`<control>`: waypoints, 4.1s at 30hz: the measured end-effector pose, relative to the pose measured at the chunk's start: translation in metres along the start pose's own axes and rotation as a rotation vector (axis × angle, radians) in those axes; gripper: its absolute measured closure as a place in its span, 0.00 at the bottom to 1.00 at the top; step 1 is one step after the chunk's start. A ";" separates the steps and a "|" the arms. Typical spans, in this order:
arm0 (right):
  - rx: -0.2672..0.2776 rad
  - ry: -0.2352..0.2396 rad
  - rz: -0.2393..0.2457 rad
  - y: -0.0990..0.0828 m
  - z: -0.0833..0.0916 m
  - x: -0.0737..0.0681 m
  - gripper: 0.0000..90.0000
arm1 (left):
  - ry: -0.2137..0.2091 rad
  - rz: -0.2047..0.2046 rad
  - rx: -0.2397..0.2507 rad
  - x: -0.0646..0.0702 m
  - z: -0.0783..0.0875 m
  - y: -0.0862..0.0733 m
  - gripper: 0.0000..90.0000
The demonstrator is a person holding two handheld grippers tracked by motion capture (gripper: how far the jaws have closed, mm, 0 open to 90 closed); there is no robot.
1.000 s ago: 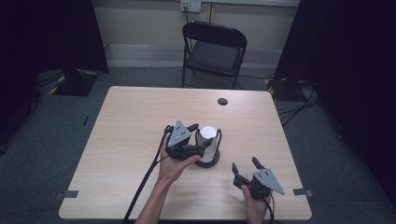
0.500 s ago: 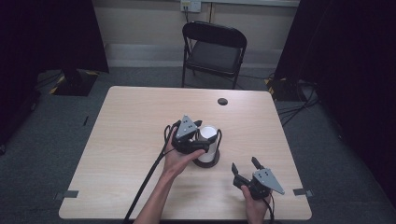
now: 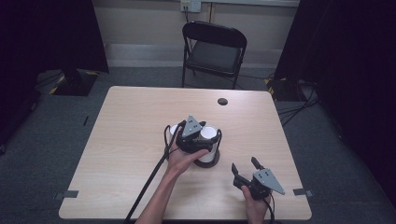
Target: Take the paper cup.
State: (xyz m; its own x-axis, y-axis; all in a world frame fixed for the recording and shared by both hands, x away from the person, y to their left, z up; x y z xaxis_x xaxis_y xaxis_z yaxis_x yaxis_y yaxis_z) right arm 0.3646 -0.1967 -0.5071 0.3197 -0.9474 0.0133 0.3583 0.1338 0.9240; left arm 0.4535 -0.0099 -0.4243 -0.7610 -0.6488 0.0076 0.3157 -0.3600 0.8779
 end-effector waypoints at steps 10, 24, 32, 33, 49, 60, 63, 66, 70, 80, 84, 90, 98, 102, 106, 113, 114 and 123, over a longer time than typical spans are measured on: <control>0.001 -0.006 0.001 0.000 0.000 0.000 0.22 | 0.054 -0.062 -0.026 0.003 -0.005 -0.002 0.38; 0.002 -0.006 0.001 0.000 0.000 0.000 0.22 | 0.029 -0.016 0.026 -0.001 0.006 0.006 0.39; 0.001 -0.005 0.001 0.000 0.000 0.000 0.22 | 0.026 0.000 0.035 -0.002 0.010 0.008 0.39; 0.000 -0.005 0.000 0.000 0.000 0.000 0.22 | 0.032 0.004 0.036 -0.002 0.011 0.008 0.39; -0.002 -0.003 0.002 0.000 0.000 0.000 0.22 | 0.041 0.000 0.088 -0.001 0.025 0.024 0.39; 0.000 -0.002 0.001 0.000 0.000 -0.001 0.22 | 0.042 -0.004 0.122 0.000 0.032 0.028 0.39; -0.001 -0.004 0.000 0.000 0.000 0.000 0.22 | 0.040 -0.004 0.137 0.000 0.036 0.030 0.39; -0.002 -0.004 0.002 0.000 0.000 0.000 0.22 | 0.045 0.002 0.153 -0.001 0.039 0.032 0.39; -0.002 -0.004 0.002 0.000 0.000 0.000 0.22 | 0.043 0.003 0.160 -0.001 0.042 0.033 0.39; -0.002 -0.006 0.002 0.000 0.000 0.000 0.22 | 0.035 0.010 0.190 0.002 0.056 0.037 0.39; -0.006 -0.005 0.005 0.000 -0.001 -0.001 0.22 | 0.037 0.016 0.207 0.001 0.065 0.039 0.39; -0.004 -0.006 0.003 0.000 -0.001 0.000 0.22 | 0.027 0.028 0.215 0.004 0.076 0.037 0.39; -0.007 -0.009 0.009 0.000 -0.001 -0.001 0.22 | 0.024 0.061 0.235 0.005 0.089 0.027 0.39; -0.009 -0.009 0.014 0.000 -0.001 -0.001 0.22 | 0.038 0.045 0.254 0.004 0.102 0.022 0.39; -0.014 -0.009 0.022 0.000 -0.001 -0.002 0.22 | 0.035 0.054 0.258 0.002 0.114 0.017 0.39; -0.023 -0.024 0.034 0.000 -0.002 -0.003 0.22 | 0.020 0.118 0.274 0.004 0.122 0.005 0.39; -0.025 -0.026 0.035 0.000 -0.002 -0.003 0.22 | 0.012 0.124 0.283 0.006 0.124 0.003 0.39; -0.020 -0.036 0.029 0.000 -0.002 -0.003 0.23 | -0.007 0.166 0.266 0.017 0.125 -0.017 0.39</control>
State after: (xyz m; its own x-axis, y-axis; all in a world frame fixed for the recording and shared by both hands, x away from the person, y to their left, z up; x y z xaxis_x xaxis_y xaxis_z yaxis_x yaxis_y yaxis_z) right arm 0.3653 -0.1934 -0.5079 0.2984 -0.9529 0.0537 0.3667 0.1665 0.9153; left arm 0.3643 0.0685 -0.3796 -0.7159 -0.6787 0.1639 0.2772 -0.0608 0.9589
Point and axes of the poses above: each handheld gripper's, and its own axes: z roughly backward along the jaws, y roughly out of its top, x roughly to its right, the point moved 6 cm from there along -z, roughly forward along the jaws, and after that the axes turned 11 degrees about -x, right-handed, at the moved point
